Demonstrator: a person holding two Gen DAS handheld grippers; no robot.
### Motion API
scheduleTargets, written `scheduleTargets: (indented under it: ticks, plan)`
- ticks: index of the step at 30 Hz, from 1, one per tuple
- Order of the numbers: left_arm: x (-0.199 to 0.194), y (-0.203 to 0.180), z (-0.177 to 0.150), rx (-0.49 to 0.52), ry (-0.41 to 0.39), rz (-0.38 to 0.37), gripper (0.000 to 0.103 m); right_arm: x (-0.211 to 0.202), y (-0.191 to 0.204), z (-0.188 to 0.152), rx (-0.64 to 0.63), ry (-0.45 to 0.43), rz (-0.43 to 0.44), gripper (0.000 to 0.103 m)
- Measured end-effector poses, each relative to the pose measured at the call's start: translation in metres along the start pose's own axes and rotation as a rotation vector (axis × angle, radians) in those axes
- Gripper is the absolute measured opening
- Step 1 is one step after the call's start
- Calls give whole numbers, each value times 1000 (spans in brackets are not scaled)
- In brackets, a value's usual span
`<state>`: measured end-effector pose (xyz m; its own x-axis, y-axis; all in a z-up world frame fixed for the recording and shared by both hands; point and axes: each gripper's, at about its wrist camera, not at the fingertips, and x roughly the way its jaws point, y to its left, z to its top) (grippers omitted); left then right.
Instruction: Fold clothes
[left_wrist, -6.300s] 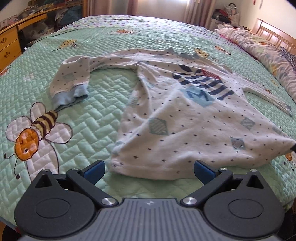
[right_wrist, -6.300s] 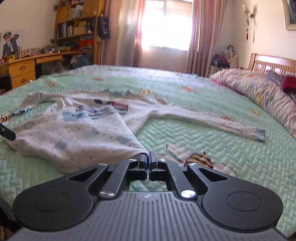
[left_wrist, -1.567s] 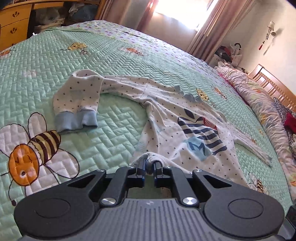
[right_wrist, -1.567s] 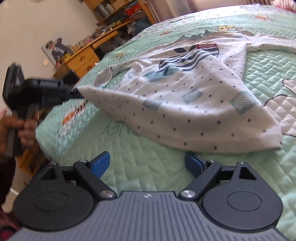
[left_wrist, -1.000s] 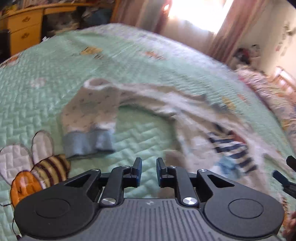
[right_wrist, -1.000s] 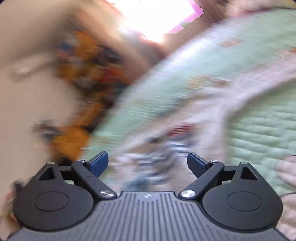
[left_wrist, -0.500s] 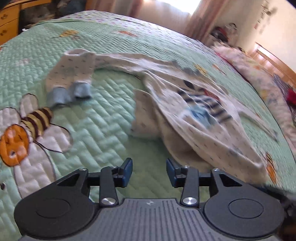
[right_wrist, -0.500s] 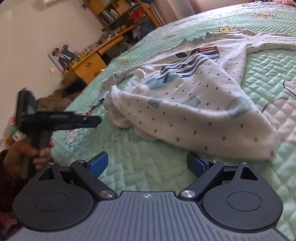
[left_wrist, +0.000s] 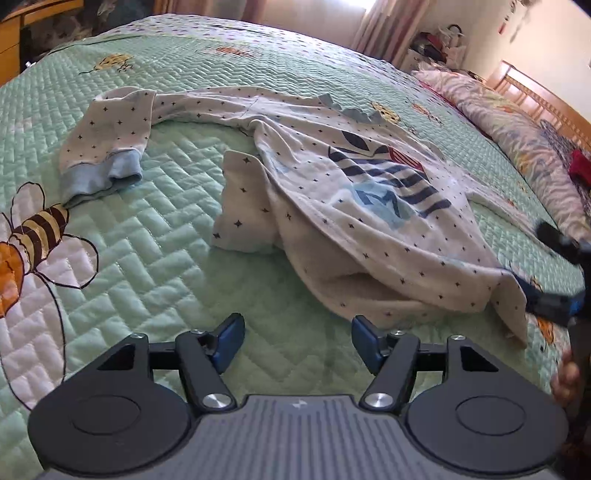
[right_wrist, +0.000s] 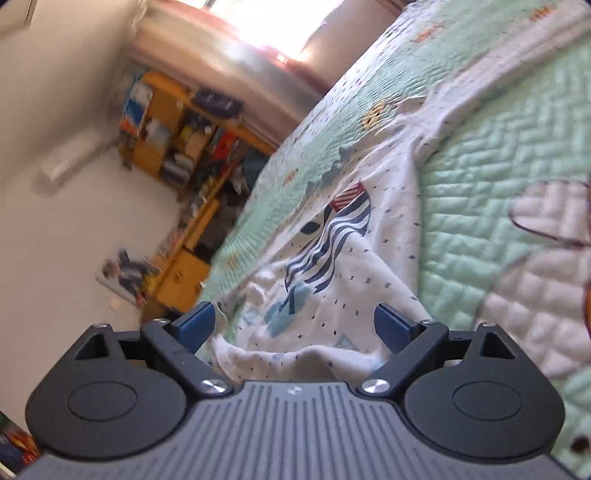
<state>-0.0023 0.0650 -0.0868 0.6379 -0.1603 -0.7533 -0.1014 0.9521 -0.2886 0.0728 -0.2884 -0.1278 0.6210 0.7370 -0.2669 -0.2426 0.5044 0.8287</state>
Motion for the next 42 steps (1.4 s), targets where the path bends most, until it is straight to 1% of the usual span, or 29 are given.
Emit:
scheduleTargets:
  ticks: [3,5,6,8,10,15,17,18,19,20,22,23,25,27,28,29,32,35,38,40,42]
  plan:
    - [5,1,5,-12,-19,13,62,-13,-6,-8,43,-26,28,93]
    - [9,-1,7,-3,-32,27,56,-23,-9,-16,72,-35,40,93]
    - [11,-2,8,8,-38,35,55,-28,-10,-19,77,-41,40,93]
    - [14,-4,9,25,-51,44,49,-37,-11,-26,74,-45,38,93]
    - [16,-5,10,35,-63,40,45,-43,-9,-32,62,-40,30,93]
    - [21,-3,14,16,-73,26,34,-52,-3,-37,8,-7,7,93]
    - [23,-4,16,13,-73,15,18,-50,1,-39,-22,6,-9,93]
    - [24,-4,16,11,-72,6,13,-49,3,-40,-36,13,-16,93]
    - [25,-4,16,6,-74,-3,3,-48,5,-41,-51,20,-24,93]
    - [25,-4,15,-1,-75,-8,1,-47,7,-43,-66,27,-32,93]
    - [19,-8,11,8,-81,-19,0,-46,19,-47,-165,52,-67,93]
    - [16,-10,10,14,-84,-25,0,-46,27,-52,-239,68,-89,93]
    - [2,-14,7,20,-95,-69,0,-43,45,-61,-401,105,-132,93]
    - [-12,-17,7,9,-106,-119,0,-39,59,-72,-531,134,-154,93]
    - [-18,-18,9,0,-114,-138,0,-35,62,-77,-569,146,-153,93]
    - [-24,-20,11,-8,-122,-154,0,-32,62,-80,-572,155,-144,93]
    - [-40,-24,15,-17,-143,-190,0,-22,63,-83,-504,146,-129,93]
    - [-48,-23,14,-30,-143,-201,0,-14,76,-84,-568,161,-94,93]
    - [-48,-19,8,-32,-128,-187,0,-11,75,-71,-480,172,49,93]
    - [-45,-16,3,-39,-111,-188,0,-6,72,-61,-395,164,116,93]
    - [-43,-15,0,-43,-100,-193,0,7,68,-53,-294,177,191,93]
